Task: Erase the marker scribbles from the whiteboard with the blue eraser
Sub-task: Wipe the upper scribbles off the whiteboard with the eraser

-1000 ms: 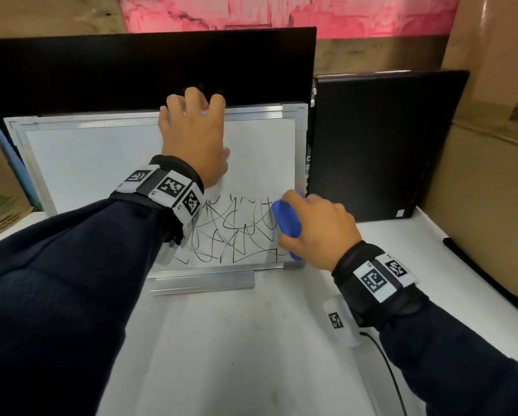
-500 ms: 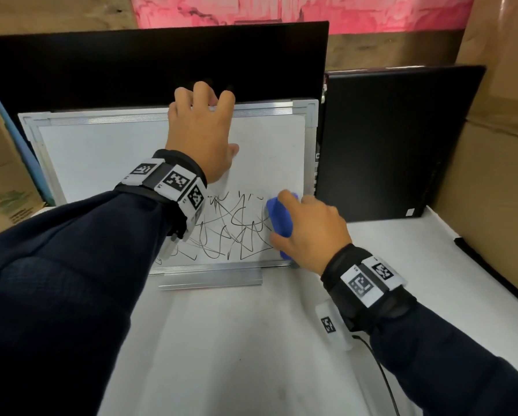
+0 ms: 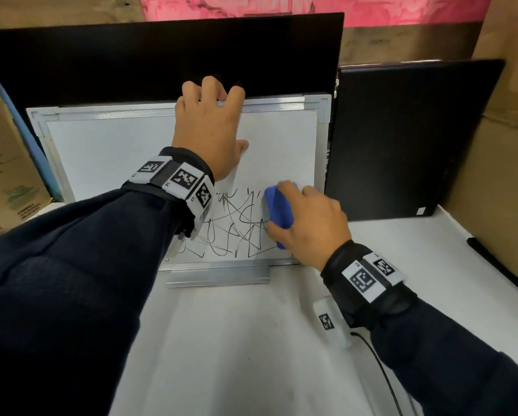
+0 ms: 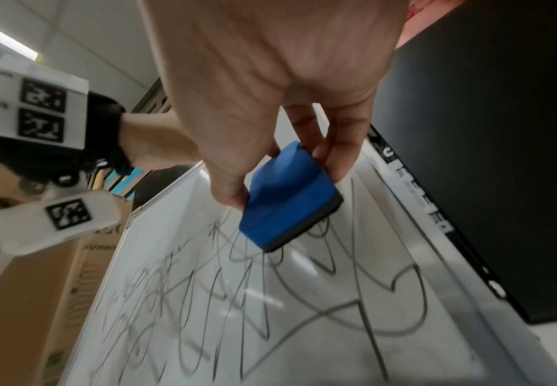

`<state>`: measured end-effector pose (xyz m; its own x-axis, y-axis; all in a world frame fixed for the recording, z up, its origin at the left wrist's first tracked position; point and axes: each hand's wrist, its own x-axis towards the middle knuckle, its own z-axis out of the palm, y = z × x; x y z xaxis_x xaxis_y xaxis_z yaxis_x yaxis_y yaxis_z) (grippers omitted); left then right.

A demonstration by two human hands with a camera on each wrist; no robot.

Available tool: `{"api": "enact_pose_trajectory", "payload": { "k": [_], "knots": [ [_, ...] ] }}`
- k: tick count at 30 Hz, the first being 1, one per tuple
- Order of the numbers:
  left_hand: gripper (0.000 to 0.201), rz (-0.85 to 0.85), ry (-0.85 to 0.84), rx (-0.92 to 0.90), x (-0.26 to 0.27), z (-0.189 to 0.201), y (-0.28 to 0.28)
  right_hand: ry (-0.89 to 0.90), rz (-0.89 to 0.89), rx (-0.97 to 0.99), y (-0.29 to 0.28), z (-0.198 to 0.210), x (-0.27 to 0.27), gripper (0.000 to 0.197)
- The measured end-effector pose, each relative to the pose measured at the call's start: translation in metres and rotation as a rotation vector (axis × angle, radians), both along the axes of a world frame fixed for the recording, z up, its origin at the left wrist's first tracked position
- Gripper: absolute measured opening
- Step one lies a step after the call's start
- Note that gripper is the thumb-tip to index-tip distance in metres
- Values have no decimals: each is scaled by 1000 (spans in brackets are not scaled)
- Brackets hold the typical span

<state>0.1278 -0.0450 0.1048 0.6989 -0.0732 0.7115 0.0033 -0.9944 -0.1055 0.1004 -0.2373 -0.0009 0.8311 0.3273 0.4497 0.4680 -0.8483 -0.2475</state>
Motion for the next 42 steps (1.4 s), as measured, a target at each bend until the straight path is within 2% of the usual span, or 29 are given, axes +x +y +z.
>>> {"api": "enact_pose_trajectory", "payload": {
  "k": [2,6,11,16,21,24,31,36,39,42],
  "knots": [
    [63,-2,2,-1,-1,0,1,-27,-28,20,1,1,3,59],
    [65,-15,12,24,0,4,4,62,62,-137,14,-16,-10,58],
    [66,-35,1,29,1,1,10,-28,-3,-6,13,2,-2,59],
    [66,-60,-15,13,3,-1,12,15,57,-160,23,-8,-10,59],
    [66,-70,-35,4,5,-3,15,-151,24,-31,18,-3,2,66],
    [65,-74,-37,-1,6,-4,16,-175,109,-144,23,-12,2,65],
    [64,-92,-48,-14,6,-5,17,-320,124,1,24,-16,8,52],
    [62,-94,-52,-16,6,-5,17,-312,155,-8,22,-18,10,52],
    [62,-100,-59,-23,7,-6,18,-292,246,-99,17,-16,12,49],
    [61,-103,-60,-22,7,-6,17,-370,239,-151,9,-10,19,45]
  ]
}}
